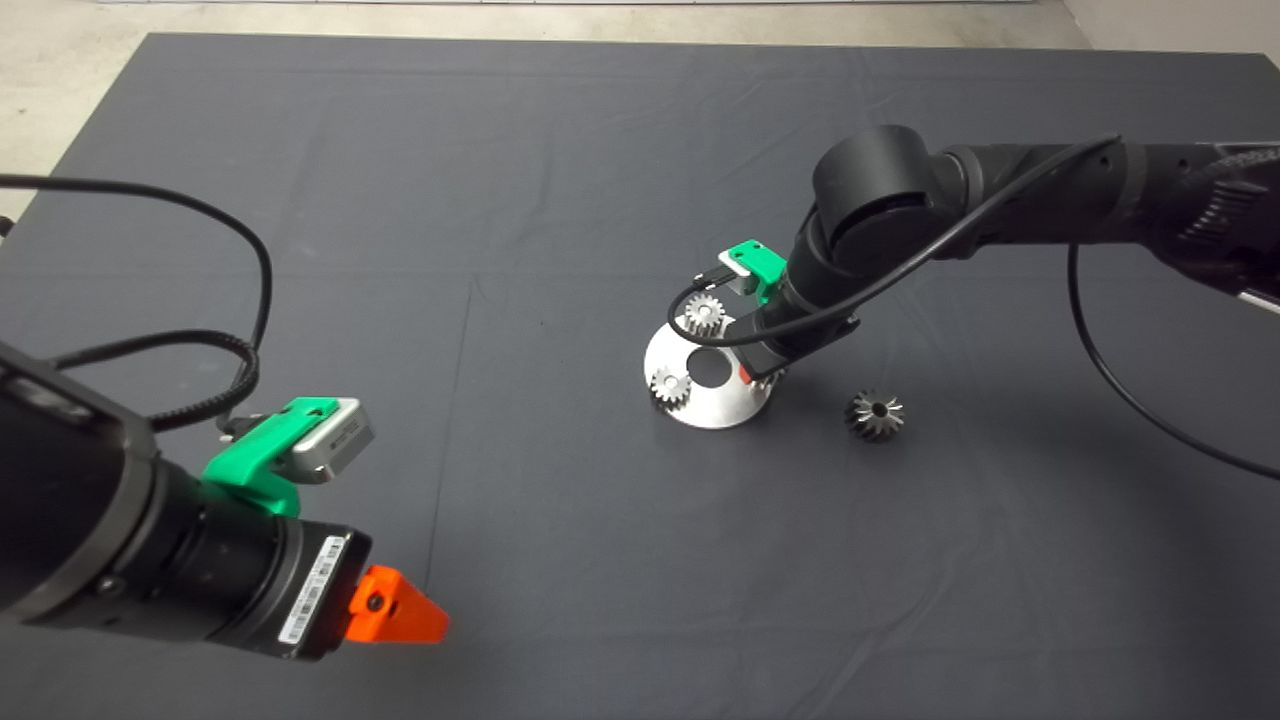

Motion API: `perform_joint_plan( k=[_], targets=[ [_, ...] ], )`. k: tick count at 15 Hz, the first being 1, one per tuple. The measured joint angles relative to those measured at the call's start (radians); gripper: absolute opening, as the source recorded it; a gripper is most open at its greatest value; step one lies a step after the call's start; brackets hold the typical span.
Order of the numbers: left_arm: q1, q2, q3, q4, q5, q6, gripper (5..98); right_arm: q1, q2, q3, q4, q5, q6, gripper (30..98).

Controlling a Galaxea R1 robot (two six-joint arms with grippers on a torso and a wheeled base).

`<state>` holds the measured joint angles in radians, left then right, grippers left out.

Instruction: Remove an incorrectly installed larger gear and replace it with the correct smaller gear

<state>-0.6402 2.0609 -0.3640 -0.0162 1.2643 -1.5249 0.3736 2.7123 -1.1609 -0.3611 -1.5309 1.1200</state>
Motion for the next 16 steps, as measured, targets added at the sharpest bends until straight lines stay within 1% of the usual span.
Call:
perform_joint_plan(
  k=[5,9,11,16],
  targets=[
    [0.0,0.0,0.0,0.0,0.0,0.0,98.1,0.0,0.0,0.0,-0.005,0.0,0.0,41.2],
    [0.0,0.0,0.0,0.0,0.01,0.0,98.1,-0.011,0.0,0.0,-0.015,0.0,0.0,41.3],
    [0.0,0.0,0.0,0.0,0.01,0.0,98.1,-0.022,0.0,0.0,-0.017,0.0,0.0,41.3],
    [0.0,0.0,0.0,0.0,0.011,0.0,98.1,-0.022,-0.003,0.001,-0.031,0.0,0.008,41.2]
  ],
)
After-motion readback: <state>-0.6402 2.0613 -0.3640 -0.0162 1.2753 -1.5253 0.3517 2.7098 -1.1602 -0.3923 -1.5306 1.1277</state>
